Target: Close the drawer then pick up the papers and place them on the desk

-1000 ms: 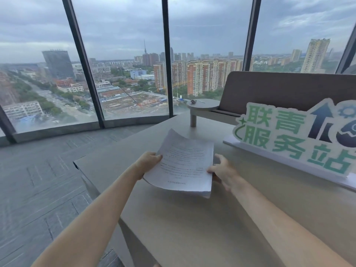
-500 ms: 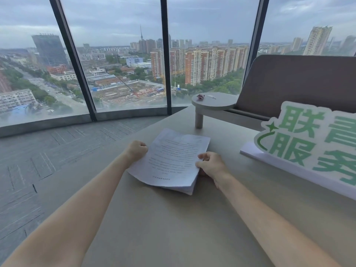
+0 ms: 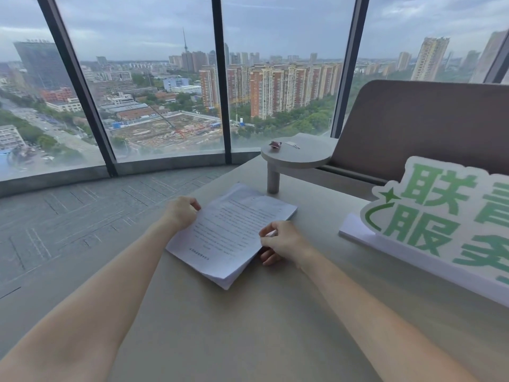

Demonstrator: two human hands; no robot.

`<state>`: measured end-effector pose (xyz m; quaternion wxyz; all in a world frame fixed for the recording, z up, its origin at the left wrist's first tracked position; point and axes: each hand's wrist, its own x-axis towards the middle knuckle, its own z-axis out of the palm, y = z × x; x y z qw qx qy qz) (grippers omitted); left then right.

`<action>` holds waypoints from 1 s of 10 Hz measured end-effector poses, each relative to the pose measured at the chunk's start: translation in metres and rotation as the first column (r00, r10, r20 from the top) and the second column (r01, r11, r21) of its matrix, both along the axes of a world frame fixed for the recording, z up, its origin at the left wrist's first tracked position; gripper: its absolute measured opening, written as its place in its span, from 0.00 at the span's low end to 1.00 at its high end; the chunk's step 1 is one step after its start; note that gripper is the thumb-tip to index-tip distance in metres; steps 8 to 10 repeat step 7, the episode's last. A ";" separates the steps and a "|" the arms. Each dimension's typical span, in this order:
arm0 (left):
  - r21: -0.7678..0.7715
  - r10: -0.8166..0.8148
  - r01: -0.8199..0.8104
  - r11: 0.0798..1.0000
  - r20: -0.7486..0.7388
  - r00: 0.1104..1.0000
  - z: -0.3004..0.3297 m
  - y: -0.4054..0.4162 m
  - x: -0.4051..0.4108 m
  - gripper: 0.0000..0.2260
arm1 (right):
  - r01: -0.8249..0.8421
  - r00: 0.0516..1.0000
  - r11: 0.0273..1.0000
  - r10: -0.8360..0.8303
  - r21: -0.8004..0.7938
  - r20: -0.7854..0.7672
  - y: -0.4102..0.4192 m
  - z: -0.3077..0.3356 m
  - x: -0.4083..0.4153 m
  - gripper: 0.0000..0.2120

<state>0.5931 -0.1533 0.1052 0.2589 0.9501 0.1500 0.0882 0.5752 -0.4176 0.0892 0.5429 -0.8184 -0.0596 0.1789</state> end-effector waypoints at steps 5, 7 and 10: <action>0.453 0.020 0.044 0.890 -0.135 0.991 0.007 -0.022 -0.016 0.18 | -0.029 0.943 0.830 0.207 -0.557 0.260 0.009 0.010 0.003 0.11; 0.368 -0.060 0.065 0.928 -0.025 0.998 0.006 -0.029 -0.040 0.15 | 0.078 0.946 0.883 0.081 -0.463 0.315 -0.016 0.033 -0.013 0.11; 0.368 -0.060 0.065 0.928 -0.025 0.998 0.006 -0.029 -0.040 0.15 | 0.078 0.946 0.883 0.081 -0.463 0.315 -0.016 0.033 -0.013 0.11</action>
